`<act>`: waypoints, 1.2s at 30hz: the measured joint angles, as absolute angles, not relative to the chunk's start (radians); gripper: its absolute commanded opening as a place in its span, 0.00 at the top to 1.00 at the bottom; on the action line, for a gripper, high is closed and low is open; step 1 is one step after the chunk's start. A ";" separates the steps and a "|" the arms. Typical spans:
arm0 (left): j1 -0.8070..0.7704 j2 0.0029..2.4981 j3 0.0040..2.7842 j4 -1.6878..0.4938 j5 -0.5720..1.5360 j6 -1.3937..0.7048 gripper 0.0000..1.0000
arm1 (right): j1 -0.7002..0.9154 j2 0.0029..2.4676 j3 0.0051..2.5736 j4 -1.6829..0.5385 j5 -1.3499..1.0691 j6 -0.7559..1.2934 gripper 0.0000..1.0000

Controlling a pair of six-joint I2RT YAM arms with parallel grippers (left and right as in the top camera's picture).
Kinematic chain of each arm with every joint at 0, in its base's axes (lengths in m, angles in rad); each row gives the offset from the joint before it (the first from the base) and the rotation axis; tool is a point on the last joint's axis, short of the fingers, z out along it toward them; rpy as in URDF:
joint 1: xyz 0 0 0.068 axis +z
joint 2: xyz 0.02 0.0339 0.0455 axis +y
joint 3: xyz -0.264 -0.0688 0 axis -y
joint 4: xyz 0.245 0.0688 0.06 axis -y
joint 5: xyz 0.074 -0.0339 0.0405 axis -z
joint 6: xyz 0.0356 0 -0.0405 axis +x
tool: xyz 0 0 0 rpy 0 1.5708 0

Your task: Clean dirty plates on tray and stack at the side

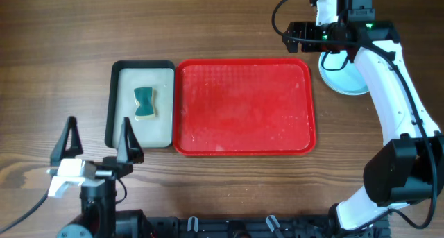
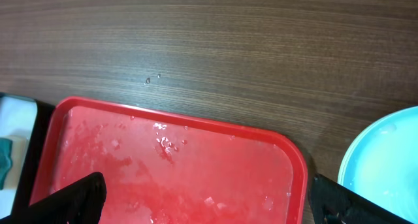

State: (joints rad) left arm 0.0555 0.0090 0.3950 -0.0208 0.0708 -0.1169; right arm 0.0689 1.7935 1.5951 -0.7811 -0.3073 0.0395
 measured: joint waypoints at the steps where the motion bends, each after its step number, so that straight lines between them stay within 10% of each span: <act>1: 0.056 0.009 0.361 0.006 0.078 -0.117 0.00 | 0.069 1.794 1.595 -0.781 -0.307 0.039 0.00; 36: 0.056 0.012 0.010 -0.067 0.088 -0.132 0.00 | 0.069 1.794 1.595 -0.781 -0.307 0.039 0.00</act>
